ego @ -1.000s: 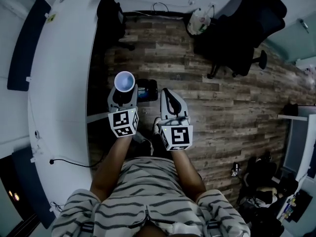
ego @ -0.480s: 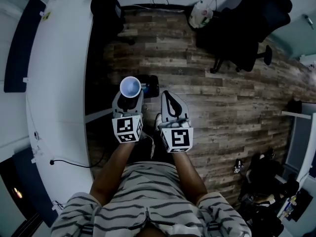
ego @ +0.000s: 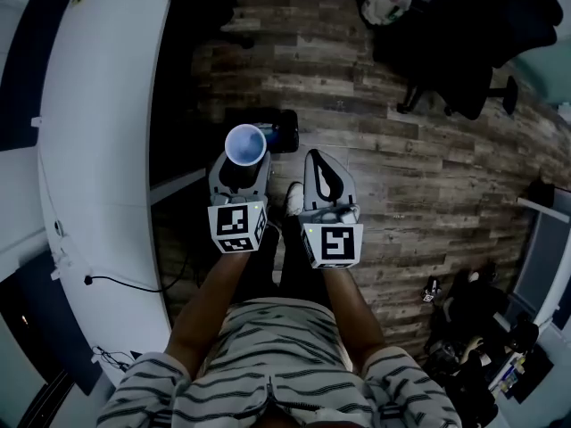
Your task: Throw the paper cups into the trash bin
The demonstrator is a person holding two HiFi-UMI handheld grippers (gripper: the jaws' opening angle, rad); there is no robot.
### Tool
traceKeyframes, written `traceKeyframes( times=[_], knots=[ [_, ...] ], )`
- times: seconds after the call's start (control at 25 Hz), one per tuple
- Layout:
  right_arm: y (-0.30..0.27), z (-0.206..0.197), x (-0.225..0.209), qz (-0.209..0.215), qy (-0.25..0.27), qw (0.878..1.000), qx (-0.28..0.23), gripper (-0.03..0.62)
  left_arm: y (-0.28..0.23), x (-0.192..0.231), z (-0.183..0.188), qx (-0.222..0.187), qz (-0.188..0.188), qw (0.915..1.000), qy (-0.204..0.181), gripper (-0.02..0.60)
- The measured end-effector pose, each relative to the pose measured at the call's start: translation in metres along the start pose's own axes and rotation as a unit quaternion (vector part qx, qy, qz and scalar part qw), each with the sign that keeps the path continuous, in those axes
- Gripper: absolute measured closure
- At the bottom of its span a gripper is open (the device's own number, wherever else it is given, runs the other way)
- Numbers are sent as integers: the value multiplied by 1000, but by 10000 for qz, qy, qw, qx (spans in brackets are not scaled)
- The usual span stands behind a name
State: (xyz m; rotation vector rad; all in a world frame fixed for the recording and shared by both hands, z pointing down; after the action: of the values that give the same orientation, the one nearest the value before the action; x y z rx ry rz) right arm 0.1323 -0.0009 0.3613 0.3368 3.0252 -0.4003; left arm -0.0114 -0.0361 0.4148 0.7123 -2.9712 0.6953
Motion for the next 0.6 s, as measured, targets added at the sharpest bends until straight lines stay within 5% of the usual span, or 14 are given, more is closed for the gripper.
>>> traceKeyframes(
  times=[0.6],
  knots=[
    [-45, -86, -5, 72, -39, 9993, 372, 583, -54, 23, -87, 445, 16, 9987, 263, 304]
  ],
)
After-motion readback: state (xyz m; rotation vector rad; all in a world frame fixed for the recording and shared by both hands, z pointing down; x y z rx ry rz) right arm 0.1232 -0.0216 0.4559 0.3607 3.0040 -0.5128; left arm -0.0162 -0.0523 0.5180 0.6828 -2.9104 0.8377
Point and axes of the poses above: the fingertips, and each gripper's own axes: y backward along the fingers, x to its left, z out of its top, the point moved 5 cm from there along y, backward along the fingers, and after that the axes turned 2 degrees about -y, right-handed, at the moved point
